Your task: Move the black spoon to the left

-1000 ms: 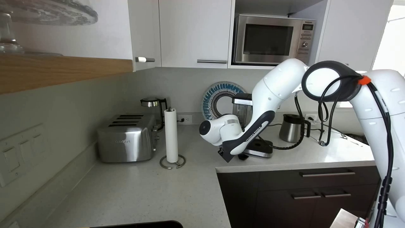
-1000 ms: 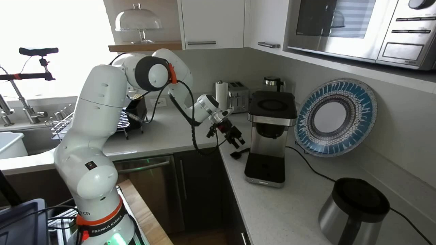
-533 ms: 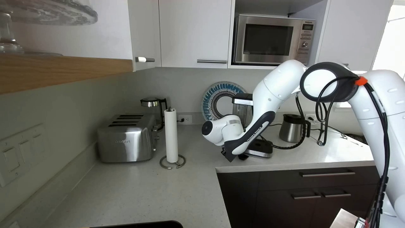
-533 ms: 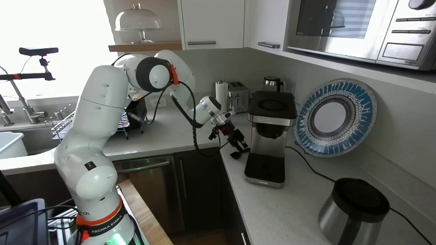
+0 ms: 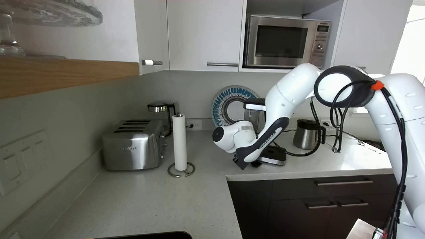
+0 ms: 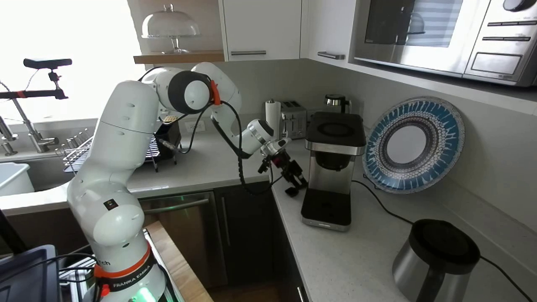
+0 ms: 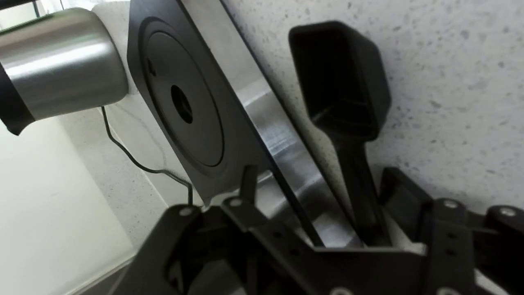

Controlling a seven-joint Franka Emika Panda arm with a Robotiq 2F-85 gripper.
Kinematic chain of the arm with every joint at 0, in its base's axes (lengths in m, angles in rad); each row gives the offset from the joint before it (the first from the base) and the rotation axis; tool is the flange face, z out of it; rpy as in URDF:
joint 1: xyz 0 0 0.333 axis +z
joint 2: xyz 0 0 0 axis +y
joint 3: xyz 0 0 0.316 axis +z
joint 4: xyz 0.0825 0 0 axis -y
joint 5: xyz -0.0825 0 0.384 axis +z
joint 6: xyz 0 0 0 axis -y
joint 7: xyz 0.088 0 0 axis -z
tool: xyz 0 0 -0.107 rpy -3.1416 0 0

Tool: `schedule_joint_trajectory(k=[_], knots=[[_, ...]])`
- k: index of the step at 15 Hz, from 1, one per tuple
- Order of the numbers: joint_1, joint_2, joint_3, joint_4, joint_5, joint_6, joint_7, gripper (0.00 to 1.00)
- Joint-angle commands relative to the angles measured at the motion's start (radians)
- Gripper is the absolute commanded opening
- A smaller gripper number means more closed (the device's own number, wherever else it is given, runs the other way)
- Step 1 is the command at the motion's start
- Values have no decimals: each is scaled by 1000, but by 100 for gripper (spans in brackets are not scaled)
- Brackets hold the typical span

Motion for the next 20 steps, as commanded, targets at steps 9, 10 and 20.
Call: schedule_joint_trajectory(k=[9, 10, 20], knots=[[-21, 28, -2, 6, -6, 95, -21, 49], [-22, 28, -2, 6, -3, 101, -24, 49], [-25, 15, 1, 2, 29, 109, -49, 1]])
